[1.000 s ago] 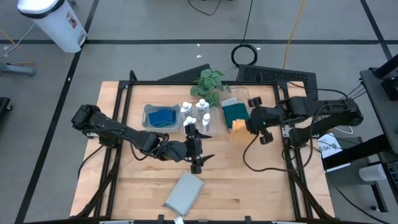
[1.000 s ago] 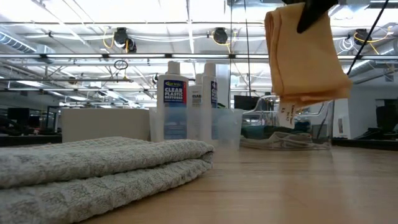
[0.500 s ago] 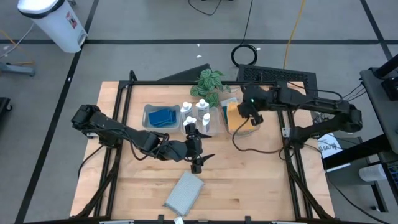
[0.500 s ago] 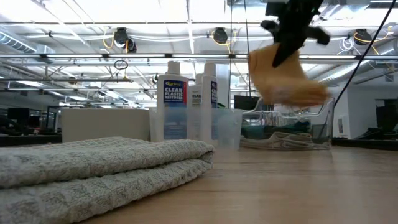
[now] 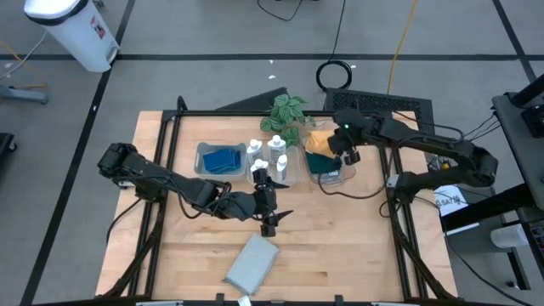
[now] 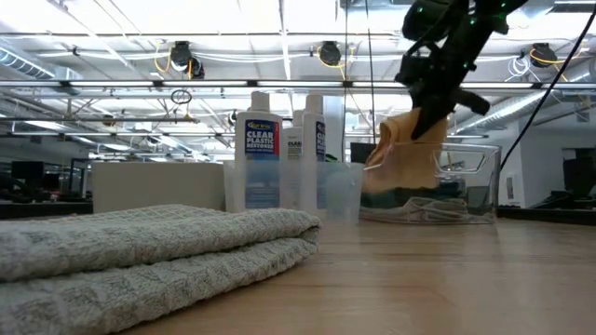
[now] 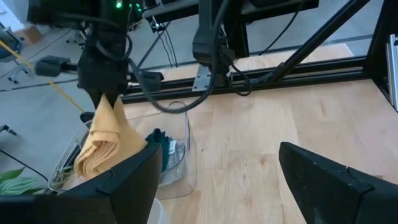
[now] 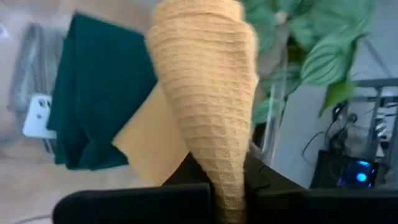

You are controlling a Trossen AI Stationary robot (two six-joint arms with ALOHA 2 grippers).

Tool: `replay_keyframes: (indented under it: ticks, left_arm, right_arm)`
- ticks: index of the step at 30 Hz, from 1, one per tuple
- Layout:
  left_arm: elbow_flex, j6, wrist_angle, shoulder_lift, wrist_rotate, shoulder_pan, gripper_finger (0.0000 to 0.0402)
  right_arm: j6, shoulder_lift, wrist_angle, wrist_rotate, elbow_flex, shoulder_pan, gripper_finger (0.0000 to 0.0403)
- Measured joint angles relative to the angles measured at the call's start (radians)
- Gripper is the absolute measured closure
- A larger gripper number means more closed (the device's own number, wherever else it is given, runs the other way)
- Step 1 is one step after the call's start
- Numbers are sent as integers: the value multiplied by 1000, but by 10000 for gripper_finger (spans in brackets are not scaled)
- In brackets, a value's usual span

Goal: Pick & Place Kitchen Items
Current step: Put the orange towel into the transparent bin

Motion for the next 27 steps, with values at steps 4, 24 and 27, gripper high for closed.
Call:
replay_keyframes:
  ticks: [4, 24, 27]
  left_arm:
    - [0, 0, -1, 0, 0, 0, 79]
    - [0, -4, -1, 0, -1, 38, 82]
    - [0, -3, 0, 0, -1, 41, 79]
  right_arm:
    - [25, -72, 4, 1, 0, 51, 400]
    - [471, -300, -389, -337, 247, 380, 401]
    - [402, -228, -438, -334, 246, 342, 401]
